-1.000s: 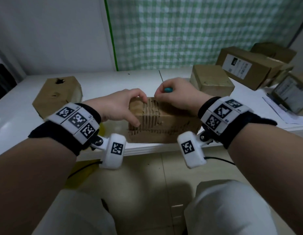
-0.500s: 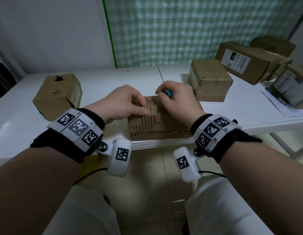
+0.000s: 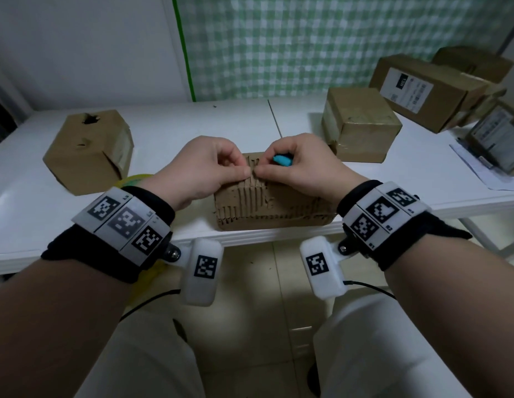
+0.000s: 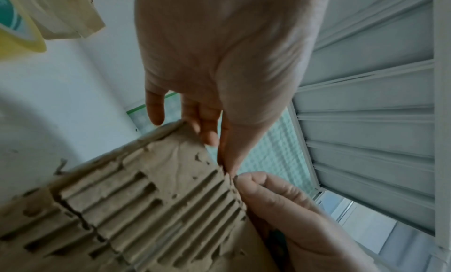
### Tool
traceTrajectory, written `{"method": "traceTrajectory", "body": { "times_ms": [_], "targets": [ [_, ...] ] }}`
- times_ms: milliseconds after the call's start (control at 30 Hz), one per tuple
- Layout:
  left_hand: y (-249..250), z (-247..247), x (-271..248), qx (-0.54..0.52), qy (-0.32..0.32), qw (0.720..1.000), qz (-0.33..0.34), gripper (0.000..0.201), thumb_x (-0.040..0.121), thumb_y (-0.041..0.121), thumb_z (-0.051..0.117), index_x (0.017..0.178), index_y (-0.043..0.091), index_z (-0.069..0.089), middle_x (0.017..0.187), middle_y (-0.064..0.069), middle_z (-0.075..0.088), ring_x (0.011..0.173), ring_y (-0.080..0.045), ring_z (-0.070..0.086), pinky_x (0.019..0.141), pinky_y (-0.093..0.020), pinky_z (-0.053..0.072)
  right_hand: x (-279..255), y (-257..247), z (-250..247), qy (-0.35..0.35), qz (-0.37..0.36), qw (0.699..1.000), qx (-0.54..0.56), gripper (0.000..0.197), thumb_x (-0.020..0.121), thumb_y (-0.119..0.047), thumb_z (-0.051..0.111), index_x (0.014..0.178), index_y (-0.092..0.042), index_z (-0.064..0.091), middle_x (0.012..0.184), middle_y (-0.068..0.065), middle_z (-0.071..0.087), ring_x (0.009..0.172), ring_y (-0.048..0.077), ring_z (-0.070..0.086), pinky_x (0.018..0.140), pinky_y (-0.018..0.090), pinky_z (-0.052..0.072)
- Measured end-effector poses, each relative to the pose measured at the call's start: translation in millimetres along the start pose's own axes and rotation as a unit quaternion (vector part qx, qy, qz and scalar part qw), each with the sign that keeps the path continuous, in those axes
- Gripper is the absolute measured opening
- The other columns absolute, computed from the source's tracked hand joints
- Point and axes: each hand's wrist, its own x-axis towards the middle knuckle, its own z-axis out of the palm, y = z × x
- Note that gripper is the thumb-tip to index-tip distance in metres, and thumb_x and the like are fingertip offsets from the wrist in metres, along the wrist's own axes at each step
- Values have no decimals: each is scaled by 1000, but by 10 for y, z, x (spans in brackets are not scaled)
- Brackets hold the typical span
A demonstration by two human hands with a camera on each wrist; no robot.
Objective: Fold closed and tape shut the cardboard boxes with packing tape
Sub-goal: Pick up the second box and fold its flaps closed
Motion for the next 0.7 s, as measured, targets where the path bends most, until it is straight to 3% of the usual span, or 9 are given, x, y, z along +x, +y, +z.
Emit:
{"method": "traceTrajectory", "body": {
  "times_ms": [200, 433, 700],
  "targets": [
    [-58, 69, 38, 23, 27, 999, -4, 12, 80, 16, 73, 70, 18, 67, 63, 2, 58, 53, -3, 50, 49, -15, 43, 27, -12, 51, 10, 1, 997, -70, 7, 81, -35, 71, 79, -28, 69, 85, -6, 70, 86, 14, 63, 80, 40, 53],
    [-74, 104, 21, 45, 35, 998, 7, 14, 83, 21, 70, 70, 21, 63, 67, 0, 56, 63, -13, 51, 56, -26, 44, 36, -41, 42, 6, 12, 996, -91, 9, 81, -36, 71, 79, -28, 67, 76, -14, 62, 82, 9, 59, 76, 32, 52],
    [-90, 126, 27, 59, 45, 997, 20, 17, 84, 20, 67, 71, 25, 58, 70, 5, 53, 65, -8, 48, 58, -22, 41, 64, -51, 70, 12, 29, 993, -110, 11, 81, -36, 70, 75, -31, 63, 71, -15, 57, 80, 9, 57, 72, 29, 50]
  ]
}}
